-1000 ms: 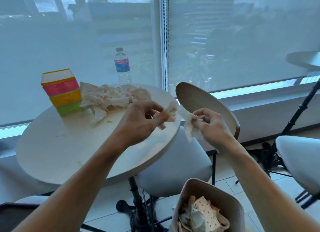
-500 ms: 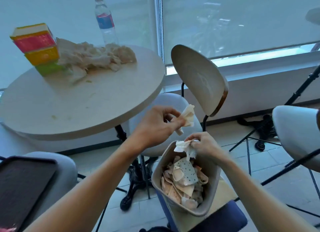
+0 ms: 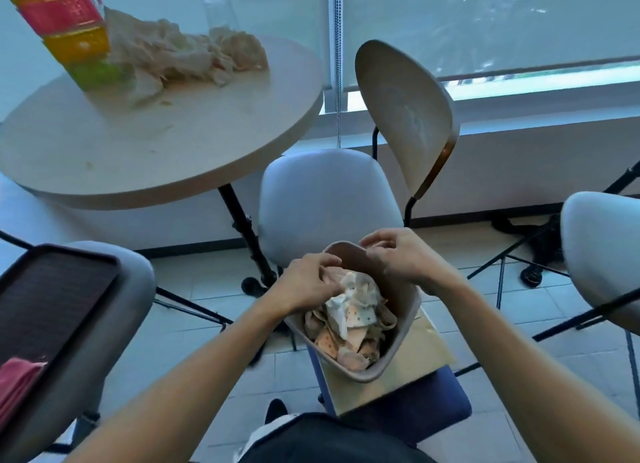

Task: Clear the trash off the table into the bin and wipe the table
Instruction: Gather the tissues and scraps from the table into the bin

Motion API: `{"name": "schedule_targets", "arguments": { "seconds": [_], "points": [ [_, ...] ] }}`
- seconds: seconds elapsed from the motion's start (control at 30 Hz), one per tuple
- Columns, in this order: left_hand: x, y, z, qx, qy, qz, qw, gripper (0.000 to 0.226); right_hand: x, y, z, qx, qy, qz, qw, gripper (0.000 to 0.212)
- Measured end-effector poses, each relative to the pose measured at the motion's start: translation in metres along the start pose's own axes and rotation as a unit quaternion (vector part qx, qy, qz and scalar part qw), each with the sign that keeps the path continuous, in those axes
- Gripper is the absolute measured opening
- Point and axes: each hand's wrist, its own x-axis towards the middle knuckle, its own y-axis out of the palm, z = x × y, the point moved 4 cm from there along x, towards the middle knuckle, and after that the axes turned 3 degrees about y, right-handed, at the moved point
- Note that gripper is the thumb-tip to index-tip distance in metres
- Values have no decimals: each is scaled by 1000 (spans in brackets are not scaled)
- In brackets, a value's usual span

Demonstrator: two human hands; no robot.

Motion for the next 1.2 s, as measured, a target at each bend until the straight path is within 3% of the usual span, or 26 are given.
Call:
{"name": "schedule_targets", "arguments": {
  "seconds": [0.1, 0.37, 0.53, 0.73, 0.93, 1.03, 1.2],
  "points": [
    [-3, -12, -9, 17, 2, -12, 1000, 56, -3, -5, 13, 15, -24, 3, 1000, 14],
    [-26, -100, -68, -15, 94, -121, 988, 23, -3, -28, 89, 44, -134, -35, 989, 18],
    [-37, -163, -92, -4, 142, -183, 973, 21, 5, -37, 151, 49, -197, -56, 978, 15],
    [-15, -229, -77, 0, 130, -230, 965, 14, 30, -37, 224, 47, -243, -69, 966, 14],
    [21, -275, -43, 15, 99, -229, 968, 10, 80, -32, 269, 13, -244, -114, 963, 13],
    [41, -299, -26, 23, 98, -239, 966, 9, 107, -27, 285, -34, -232, -141, 962, 21],
    [73, -336, -8, 29, 88, -256, 962, 6, 150, -9, 304, -116, -202, -162, 959, 51]
  ]
}}
